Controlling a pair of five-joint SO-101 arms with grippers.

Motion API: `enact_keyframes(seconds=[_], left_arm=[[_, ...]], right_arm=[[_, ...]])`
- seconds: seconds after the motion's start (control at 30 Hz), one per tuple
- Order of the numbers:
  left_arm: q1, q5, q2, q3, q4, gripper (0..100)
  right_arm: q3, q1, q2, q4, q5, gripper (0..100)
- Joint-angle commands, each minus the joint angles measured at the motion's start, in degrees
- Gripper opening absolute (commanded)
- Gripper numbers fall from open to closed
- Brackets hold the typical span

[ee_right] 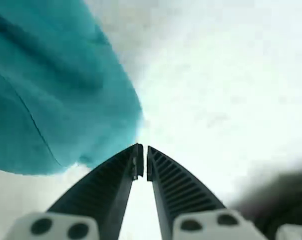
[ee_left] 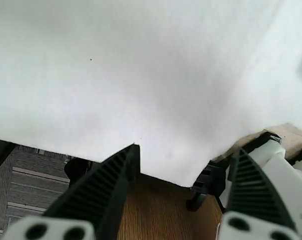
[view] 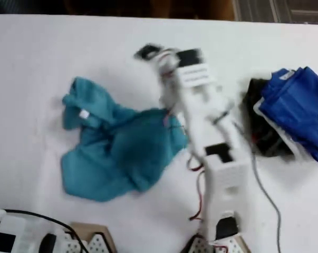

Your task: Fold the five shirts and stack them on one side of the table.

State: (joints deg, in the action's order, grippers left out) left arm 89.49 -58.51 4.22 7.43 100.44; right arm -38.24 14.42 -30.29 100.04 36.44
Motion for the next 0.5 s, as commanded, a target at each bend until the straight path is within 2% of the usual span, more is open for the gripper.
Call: enact_keyframes(seconds=[0.0,0.13,0.23,0.33,0.47], left_arm=[[0.1,0.0,0.8,-0.4,0.4,30],[0.0,0.0,0.8,-0.4,0.4,30],[0.0,0.0,0.8,-0.4,0.4,30],[0.0,0.0,0.8,-0.1,0.4,30],[0.1,0.0,0.8,0.0,0.4,30]], right_arm=[[-2.3,-5.6,6.5,1.3,2.5,1.8],[-2.3,-8.5,8.0,1.3,2.5,1.8],[-0.9,-7.4,9.5,1.5,0.4,1.8],[6.4,-2.4,13.0,1.5,-0.8,4.6],[21.6,7.8,20.1,1.5,-0.8,17.7]])
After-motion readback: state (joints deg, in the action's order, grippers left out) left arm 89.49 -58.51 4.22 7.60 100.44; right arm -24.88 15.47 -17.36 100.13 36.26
